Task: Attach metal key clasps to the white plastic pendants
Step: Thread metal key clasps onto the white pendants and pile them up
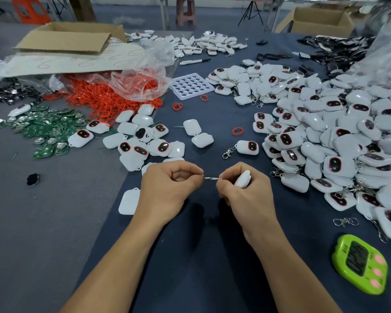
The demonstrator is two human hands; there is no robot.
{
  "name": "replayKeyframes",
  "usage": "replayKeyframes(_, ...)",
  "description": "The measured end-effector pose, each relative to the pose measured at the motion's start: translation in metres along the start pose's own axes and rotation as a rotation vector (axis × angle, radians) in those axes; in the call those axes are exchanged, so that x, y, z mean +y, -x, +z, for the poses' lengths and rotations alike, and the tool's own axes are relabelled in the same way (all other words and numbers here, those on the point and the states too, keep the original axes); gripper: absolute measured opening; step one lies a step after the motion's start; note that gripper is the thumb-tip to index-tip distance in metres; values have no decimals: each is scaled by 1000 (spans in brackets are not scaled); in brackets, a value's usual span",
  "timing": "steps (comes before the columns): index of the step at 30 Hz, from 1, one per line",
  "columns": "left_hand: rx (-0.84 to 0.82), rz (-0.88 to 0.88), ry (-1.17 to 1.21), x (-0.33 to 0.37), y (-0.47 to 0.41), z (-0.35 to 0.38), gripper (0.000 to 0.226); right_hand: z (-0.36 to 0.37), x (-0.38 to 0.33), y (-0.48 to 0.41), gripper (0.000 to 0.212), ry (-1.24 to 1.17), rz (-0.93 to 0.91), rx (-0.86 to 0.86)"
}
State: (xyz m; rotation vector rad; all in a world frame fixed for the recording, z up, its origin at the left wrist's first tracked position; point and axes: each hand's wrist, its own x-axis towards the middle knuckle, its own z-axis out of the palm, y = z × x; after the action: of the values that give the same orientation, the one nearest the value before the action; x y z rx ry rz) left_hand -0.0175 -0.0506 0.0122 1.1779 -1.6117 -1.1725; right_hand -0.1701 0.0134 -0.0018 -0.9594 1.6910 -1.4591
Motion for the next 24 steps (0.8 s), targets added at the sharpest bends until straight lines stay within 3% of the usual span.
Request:
replayKeyframes(3,79,-1,-69,2,2,1,24,-1,1,1,21,148,-115,59)
replayKeyframes(10,33,21,-79,3,3,5,29,0,-3,6,17,226,-240,14)
replayKeyframes(18,-59,15,-44,5,4,6,41,1,-9,9,13,250,-221,-7)
replayKeyframes(24,-95,8,-71,4,6,7,37,0,-10,9,12,254,-207,-13)
